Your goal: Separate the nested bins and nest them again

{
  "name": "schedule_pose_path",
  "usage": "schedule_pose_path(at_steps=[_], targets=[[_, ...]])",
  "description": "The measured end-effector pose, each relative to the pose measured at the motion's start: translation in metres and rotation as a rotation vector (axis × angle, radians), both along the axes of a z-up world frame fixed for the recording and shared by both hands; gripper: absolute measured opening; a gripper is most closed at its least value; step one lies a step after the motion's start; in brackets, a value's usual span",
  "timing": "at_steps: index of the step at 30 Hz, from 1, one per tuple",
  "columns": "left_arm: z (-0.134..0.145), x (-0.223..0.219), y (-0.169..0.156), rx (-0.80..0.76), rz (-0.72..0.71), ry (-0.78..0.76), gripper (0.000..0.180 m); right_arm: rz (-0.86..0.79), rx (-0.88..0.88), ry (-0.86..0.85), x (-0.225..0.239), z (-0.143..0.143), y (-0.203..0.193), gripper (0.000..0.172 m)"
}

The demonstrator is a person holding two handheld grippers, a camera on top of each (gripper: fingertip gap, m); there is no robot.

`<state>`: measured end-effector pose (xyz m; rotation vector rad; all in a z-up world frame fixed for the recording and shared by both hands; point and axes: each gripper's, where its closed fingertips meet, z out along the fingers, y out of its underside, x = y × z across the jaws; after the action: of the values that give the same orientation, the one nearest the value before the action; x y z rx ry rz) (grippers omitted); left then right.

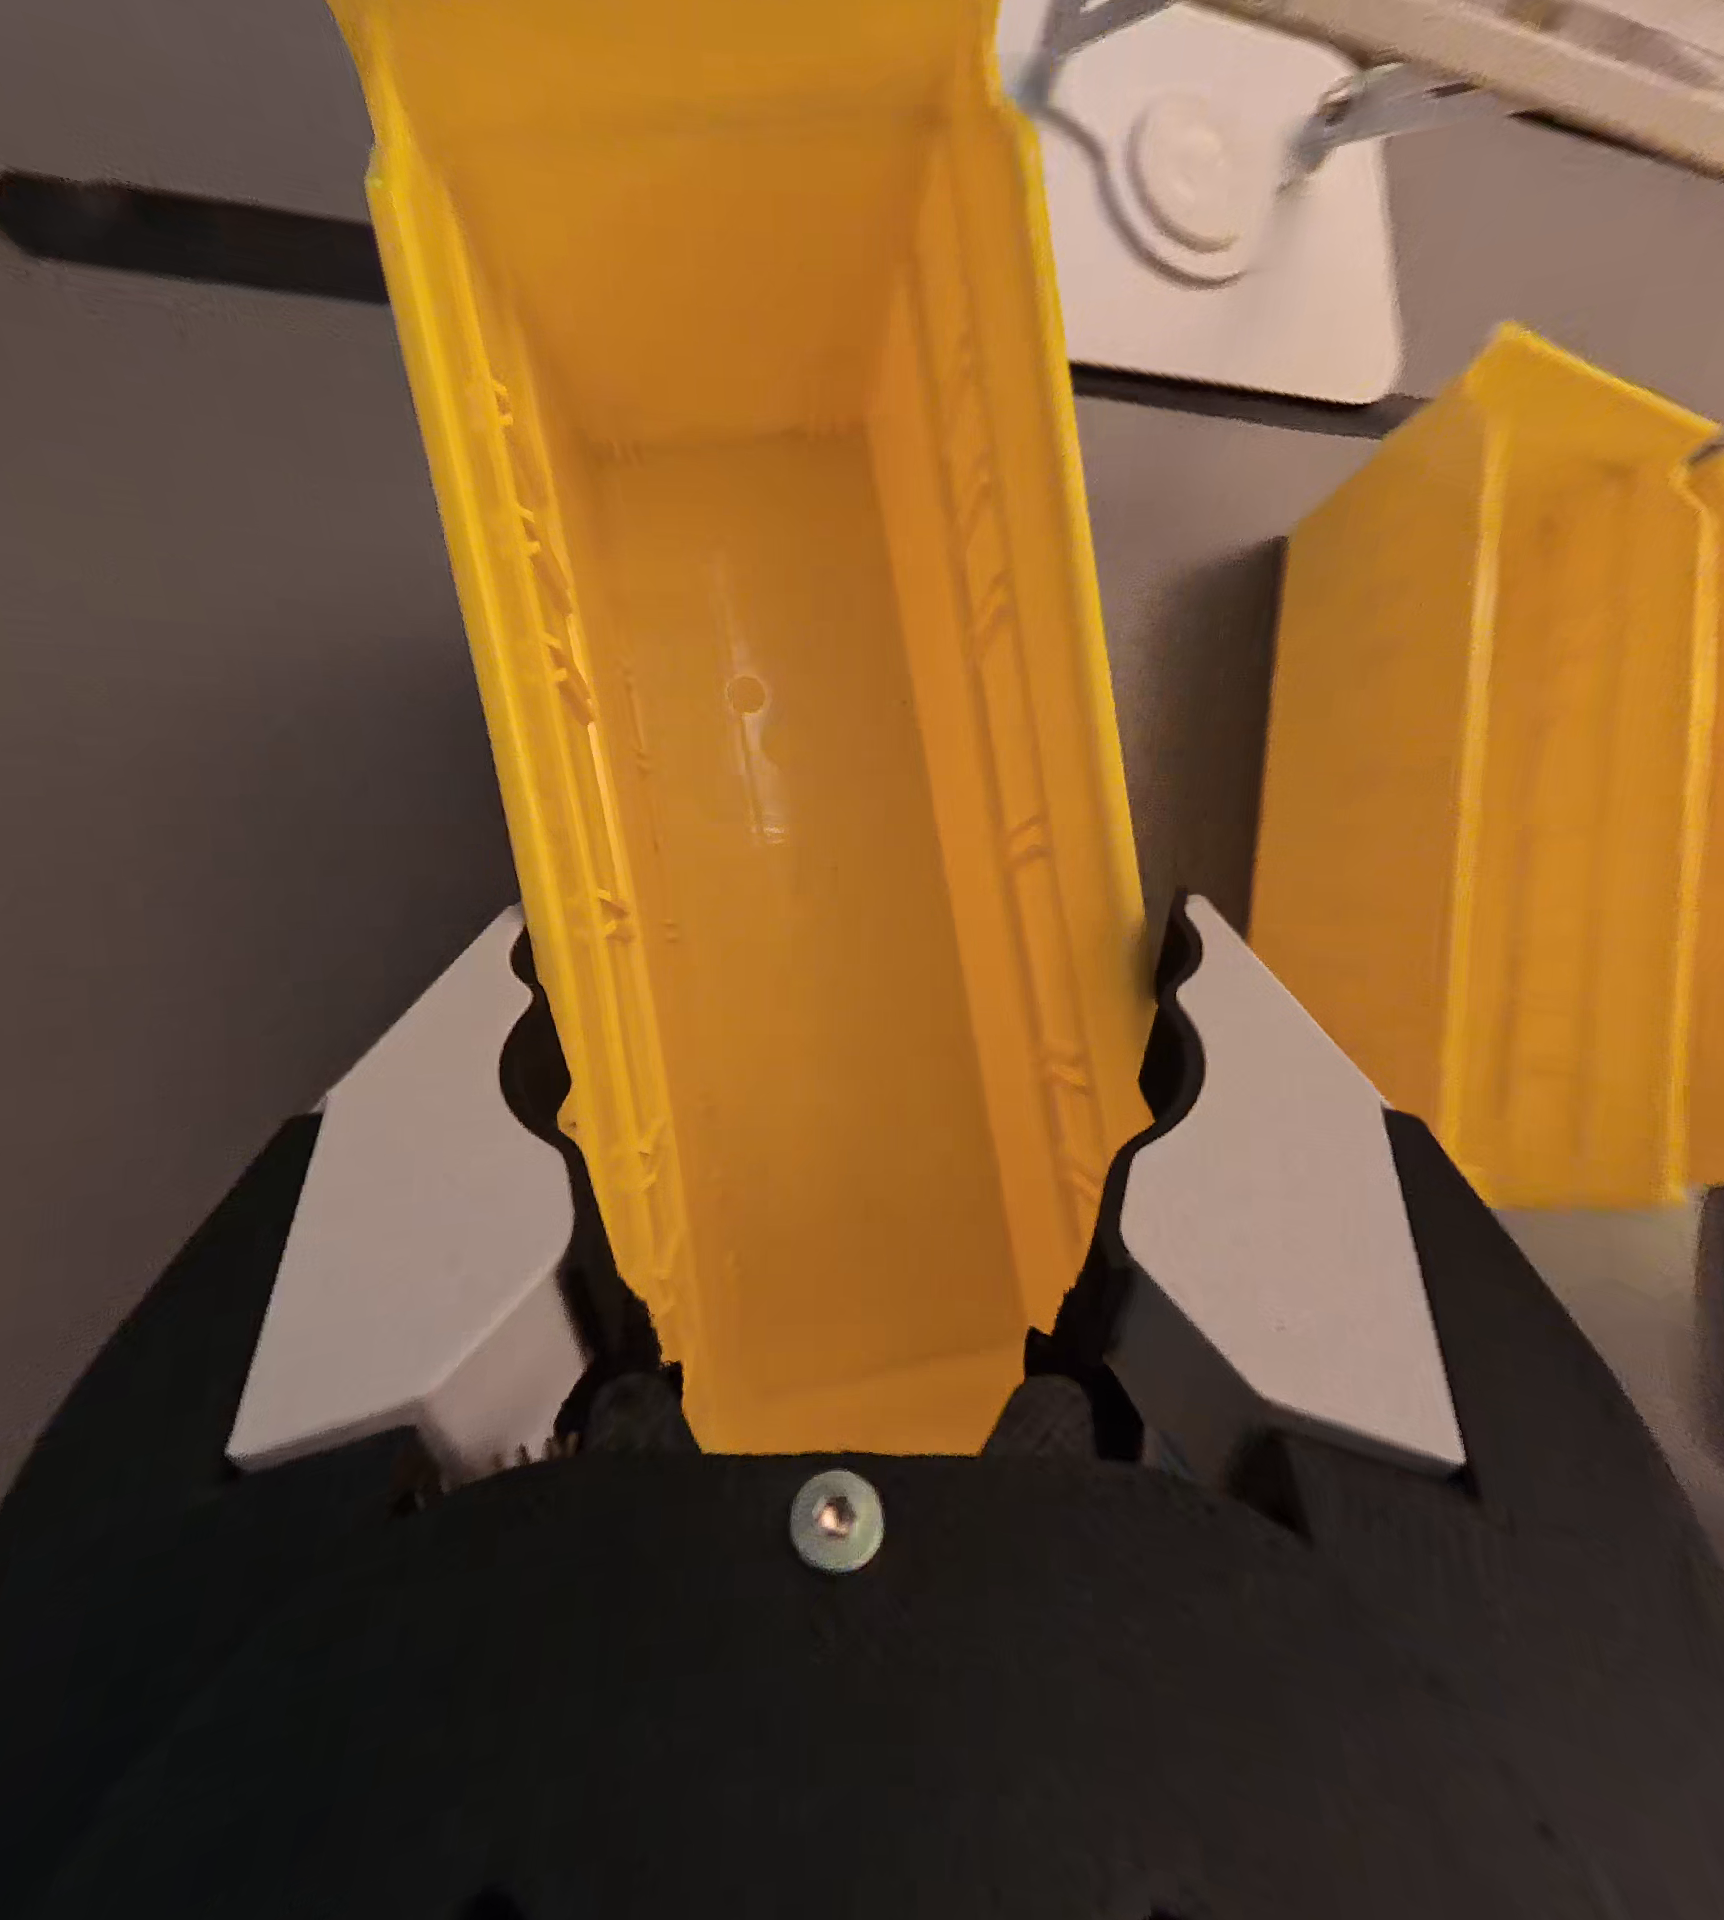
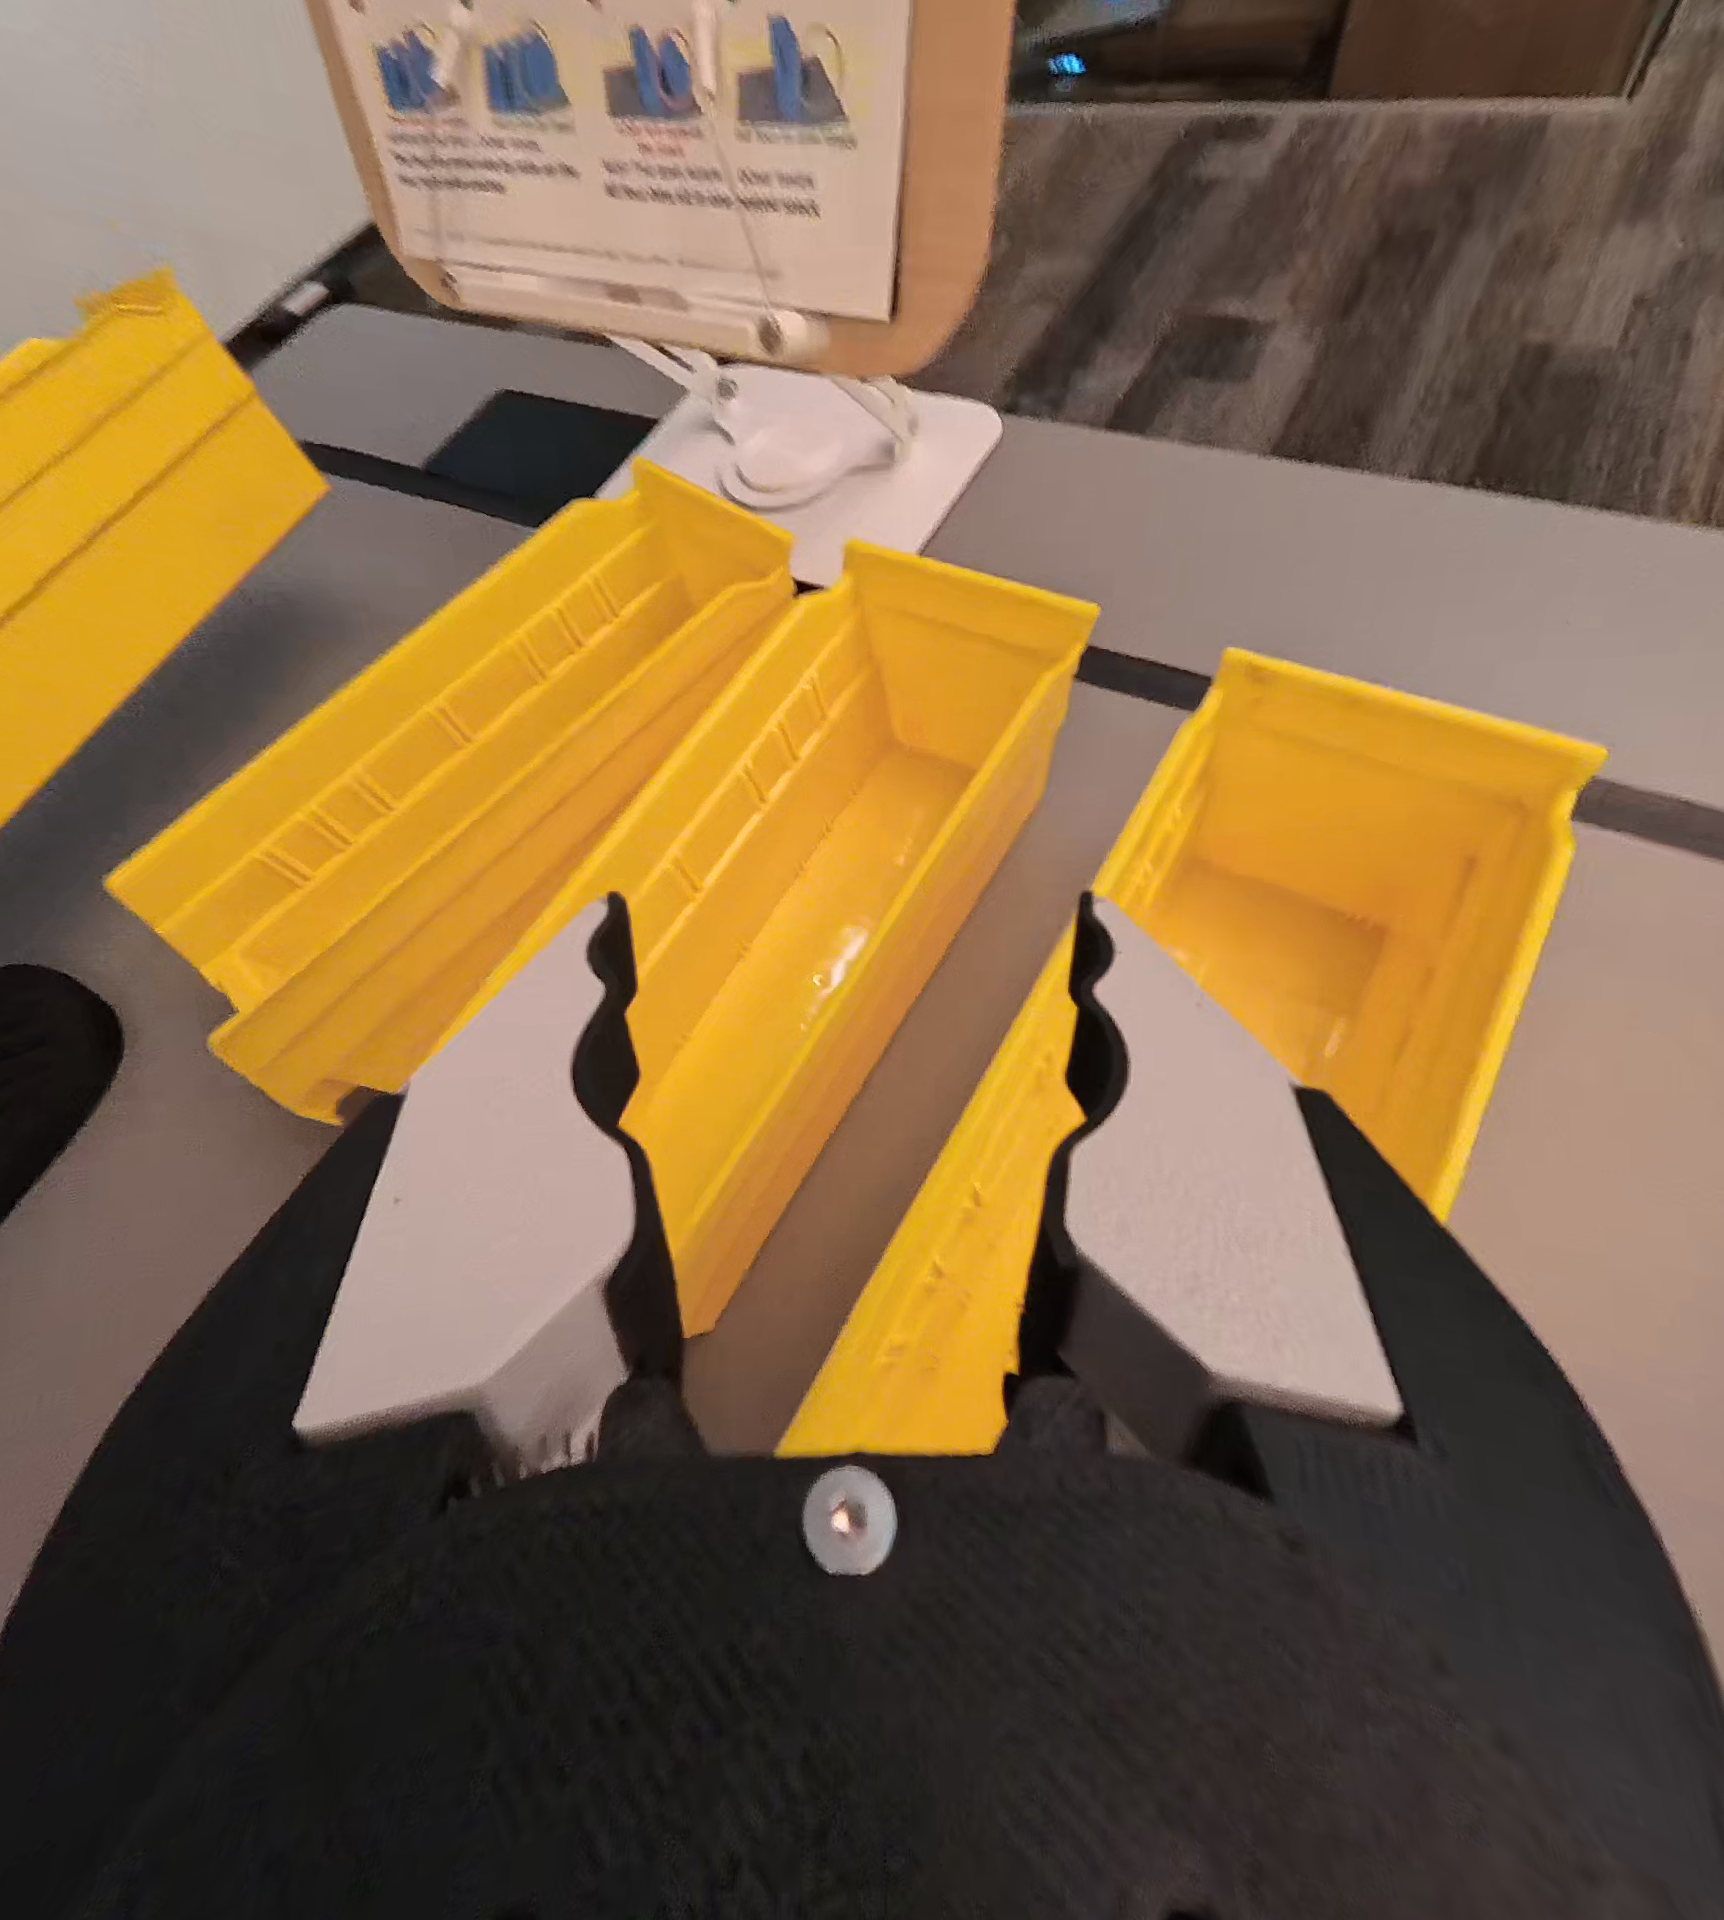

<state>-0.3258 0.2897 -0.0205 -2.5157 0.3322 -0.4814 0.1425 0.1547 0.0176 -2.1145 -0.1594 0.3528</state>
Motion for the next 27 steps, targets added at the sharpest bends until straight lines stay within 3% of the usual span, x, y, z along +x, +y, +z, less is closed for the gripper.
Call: schedule_pose_path(at_steps=[4,8,16,19,22,25,27], targets=[[-0.034,-0.027,0.01,-0.007,0.053,0.126,0.114,-0.056,-0.055,-0.004,0.014,-0.014,-0.001,0.085],[-0.059,-0.031,0.013,-0.028,0.044,0.172,0.116,-0.016,-0.072,0.057,-0.011,-0.019,-0.008,0.085],[-0.068,-0.019,0.024,-0.008,0.014,0.194,0.127,0.047,-0.093,-0.009,-0.052,-0.04,-0.018,0.085],[-0.053,-0.021,0.016,0.018,0.019,0.129,0.119,0.056,-0.085,0.022,-0.061,-0.041,-0.027,0.088],[-0.013,-0.026,0.003,0.178,0.055,0.09,0.112,0.006,-0.056,-0.114,-0.051,-0.046,-0.038,0.087],[0.024,0.03,-0.036,0.309,-0.075,-0.083,0.091,-0.037,-0.045,-0.234,-0.041,-0.053,-0.041,0.086],[0.028,0.083,-0.064,0.339,-0.195,-0.197,0.087,-0.033,-0.073,-0.206,-0.046,-0.058,-0.036,0.085]])
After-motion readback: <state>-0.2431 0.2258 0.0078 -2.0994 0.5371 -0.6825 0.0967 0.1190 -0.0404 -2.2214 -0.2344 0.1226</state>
